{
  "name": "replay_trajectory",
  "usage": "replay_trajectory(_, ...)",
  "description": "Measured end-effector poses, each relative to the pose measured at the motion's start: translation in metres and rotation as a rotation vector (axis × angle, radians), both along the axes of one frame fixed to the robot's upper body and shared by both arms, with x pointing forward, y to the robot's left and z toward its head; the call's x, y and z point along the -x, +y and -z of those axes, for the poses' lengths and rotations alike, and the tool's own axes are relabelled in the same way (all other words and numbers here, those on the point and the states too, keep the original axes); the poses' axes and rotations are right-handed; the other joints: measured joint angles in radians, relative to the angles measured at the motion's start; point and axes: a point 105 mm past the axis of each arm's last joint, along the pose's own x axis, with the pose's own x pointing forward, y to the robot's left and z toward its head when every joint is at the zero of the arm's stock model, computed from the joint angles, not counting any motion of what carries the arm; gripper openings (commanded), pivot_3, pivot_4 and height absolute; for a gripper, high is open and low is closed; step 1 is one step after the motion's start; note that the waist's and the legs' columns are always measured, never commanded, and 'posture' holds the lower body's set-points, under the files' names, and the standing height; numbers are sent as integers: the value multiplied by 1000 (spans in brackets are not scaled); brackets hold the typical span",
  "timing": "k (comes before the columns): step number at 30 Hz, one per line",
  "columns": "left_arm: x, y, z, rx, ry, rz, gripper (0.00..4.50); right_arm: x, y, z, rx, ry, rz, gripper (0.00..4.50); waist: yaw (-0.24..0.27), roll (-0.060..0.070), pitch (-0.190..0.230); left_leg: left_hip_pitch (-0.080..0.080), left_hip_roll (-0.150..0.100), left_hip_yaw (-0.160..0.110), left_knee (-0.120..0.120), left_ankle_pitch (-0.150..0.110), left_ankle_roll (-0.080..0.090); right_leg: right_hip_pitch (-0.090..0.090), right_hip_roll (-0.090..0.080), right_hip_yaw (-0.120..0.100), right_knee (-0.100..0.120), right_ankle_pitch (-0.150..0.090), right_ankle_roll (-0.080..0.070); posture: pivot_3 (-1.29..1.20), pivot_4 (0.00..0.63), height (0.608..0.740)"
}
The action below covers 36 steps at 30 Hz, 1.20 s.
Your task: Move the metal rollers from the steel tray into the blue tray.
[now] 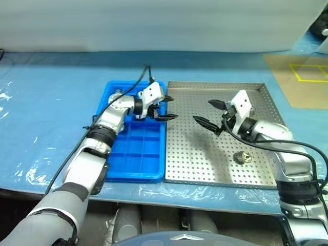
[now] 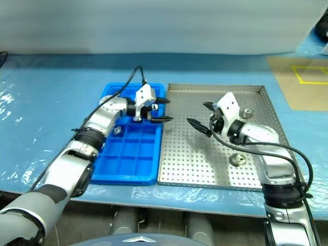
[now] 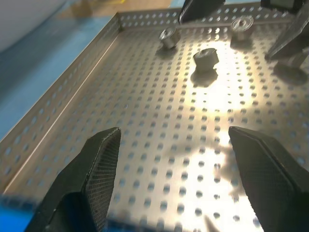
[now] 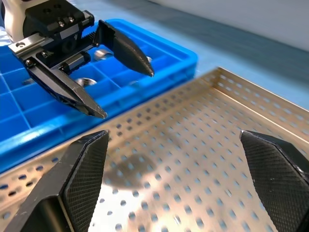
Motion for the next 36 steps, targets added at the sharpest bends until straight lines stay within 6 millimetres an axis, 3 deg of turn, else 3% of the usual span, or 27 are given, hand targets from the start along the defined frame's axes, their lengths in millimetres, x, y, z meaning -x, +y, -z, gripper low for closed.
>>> replay_trajectory(4, 12, -37, 1, 9, -1, 111, 3752, 24, -19, 5, -1, 16, 125, 4500, -38, 0, 0, 1, -2, 0, 1, -1, 2, 2, 0, 0, -3, 0, 0, -662, 150, 740)
replay_trajectory(9, 37, -78, 18, -2, 46, 243, 3752, 49, -32, 6, -4, 30, 240, 4500, -88, 0, 0, 2, -2, 1, 2, -3, 5, 5, -1, 2, -8, 1, 3, -763, 150, 740)
replay_trajectory(14, 52, -101, 29, -20, 63, 293, 3752, 70, -48, 1, 1, 27, 354, 4500, -150, 1, -1, 1, -4, 1, 3, -6, 7, 8, -1, 1, -14, 2, 5, -800, 150, 740)
replay_trajectory(21, 55, -105, 49, -120, 13, 275, 3752, 92, -57, 3, 4, 47, 437, 4500, -235, 2, -1, -4, -7, -1, 8, -10, 16, 9, -3, -1, -17, 1, 7, -862, 150, 740)
replay_trajectory(25, 51, -104, 56, -150, -1, 230, 3752, 94, -62, 2, 4, 40, 471, 4500, -283, 2, -1, -5, -14, -2, 11, -13, 20, 11, -10, -3, -18, -2, 14, -862, 150, 740)
replay_trajectory(36, 41, -102, 67, -179, 1, 114, 3752, 95, -65, 3, 10, 44, 494, 4500, -357, 2, -1, -5, -24, -5, 15, -20, 28, 18, -24, -5, -22, -7, 28, -864, 150, 740)
